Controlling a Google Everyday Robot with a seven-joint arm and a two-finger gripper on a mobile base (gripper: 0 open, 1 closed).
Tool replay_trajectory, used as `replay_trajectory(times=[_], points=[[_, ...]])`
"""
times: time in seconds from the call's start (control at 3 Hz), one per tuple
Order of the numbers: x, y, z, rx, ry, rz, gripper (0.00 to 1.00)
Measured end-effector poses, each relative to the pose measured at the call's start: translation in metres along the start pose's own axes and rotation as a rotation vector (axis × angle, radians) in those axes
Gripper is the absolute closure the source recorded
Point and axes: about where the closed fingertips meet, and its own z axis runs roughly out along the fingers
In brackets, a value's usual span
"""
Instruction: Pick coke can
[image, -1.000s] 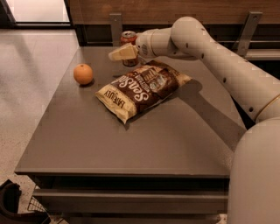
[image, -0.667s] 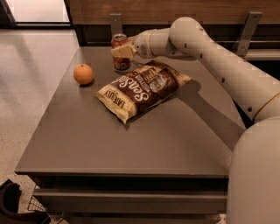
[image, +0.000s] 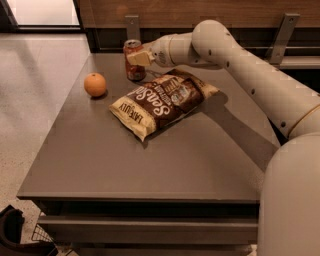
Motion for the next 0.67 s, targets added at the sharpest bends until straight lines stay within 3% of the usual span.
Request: replay_trajectory(times=[0.33, 0.67], points=[[0.0003, 0.0019, 0.0024, -0.004, 0.001, 0.0, 1.0], [-0.0001, 0.0032, 0.0033, -0.011, 0.0, 0.004, 1.0]])
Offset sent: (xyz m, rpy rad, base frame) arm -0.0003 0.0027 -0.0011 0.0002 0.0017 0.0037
